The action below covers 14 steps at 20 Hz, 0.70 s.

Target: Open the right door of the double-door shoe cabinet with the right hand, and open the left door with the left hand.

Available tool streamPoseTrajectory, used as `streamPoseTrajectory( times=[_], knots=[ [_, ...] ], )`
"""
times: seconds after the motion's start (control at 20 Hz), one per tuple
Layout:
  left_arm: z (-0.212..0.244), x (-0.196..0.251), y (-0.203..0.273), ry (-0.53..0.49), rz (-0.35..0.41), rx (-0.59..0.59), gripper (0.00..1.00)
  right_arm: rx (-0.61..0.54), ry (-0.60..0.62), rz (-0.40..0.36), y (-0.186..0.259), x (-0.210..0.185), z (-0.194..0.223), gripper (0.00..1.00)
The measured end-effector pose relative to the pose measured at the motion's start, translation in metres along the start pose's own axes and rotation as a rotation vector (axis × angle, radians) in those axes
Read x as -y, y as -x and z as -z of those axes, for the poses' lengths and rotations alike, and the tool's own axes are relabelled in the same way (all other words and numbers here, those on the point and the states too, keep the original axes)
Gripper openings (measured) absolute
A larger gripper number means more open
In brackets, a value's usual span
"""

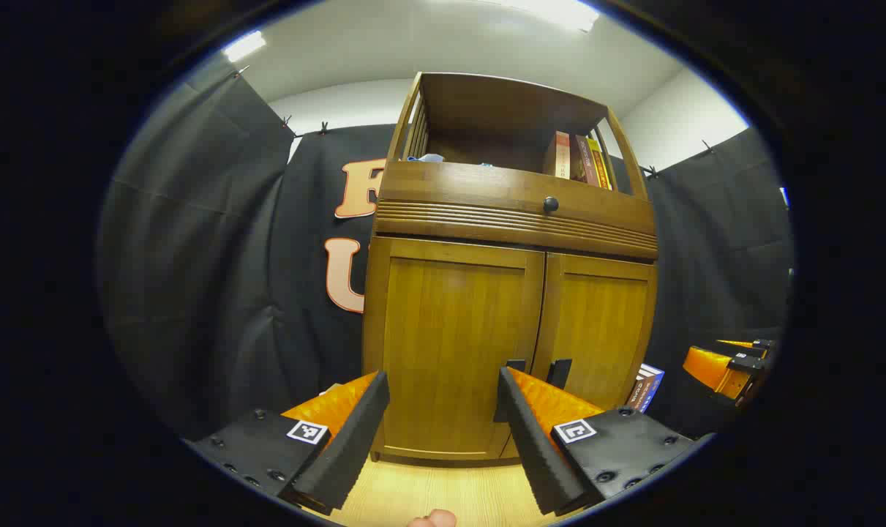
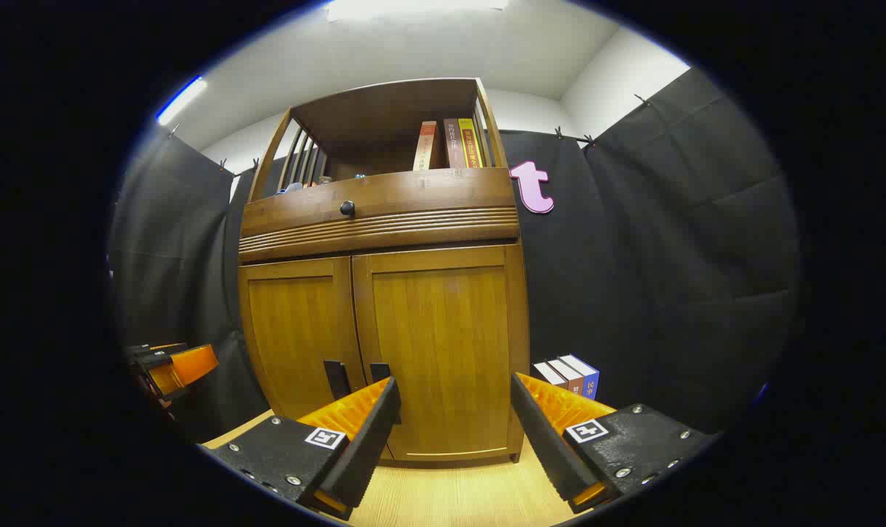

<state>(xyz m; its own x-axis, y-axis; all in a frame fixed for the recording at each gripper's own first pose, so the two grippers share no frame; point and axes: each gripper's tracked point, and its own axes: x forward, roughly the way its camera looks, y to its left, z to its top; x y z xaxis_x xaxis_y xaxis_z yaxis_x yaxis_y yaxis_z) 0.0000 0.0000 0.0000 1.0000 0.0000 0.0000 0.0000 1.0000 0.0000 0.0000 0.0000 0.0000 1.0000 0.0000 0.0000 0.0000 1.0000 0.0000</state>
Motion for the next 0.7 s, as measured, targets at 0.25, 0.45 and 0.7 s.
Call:
streamPoseTrajectory(
  times=[0.25,0.45,0.7],
  knots=[
    [-0.0006,0.0018,0.0002,-0.006,0.008,0.004,0.94,0.006,-0.004,0.005,-0.0016,0.0001,-0.0008,0.94],
    [0.0002,0.0009,0.0008,-0.002,0.008,0.001,0.94,0.005,0.004,0.005,-0.0024,0.0004,-0.0003,0.94],
    [0.0029,0.0007,-0.0012,0.000,0.004,-0.003,0.94,0.005,0.009,0.003,-0.0029,0.0005,0.0001,0.94]
  ],
)
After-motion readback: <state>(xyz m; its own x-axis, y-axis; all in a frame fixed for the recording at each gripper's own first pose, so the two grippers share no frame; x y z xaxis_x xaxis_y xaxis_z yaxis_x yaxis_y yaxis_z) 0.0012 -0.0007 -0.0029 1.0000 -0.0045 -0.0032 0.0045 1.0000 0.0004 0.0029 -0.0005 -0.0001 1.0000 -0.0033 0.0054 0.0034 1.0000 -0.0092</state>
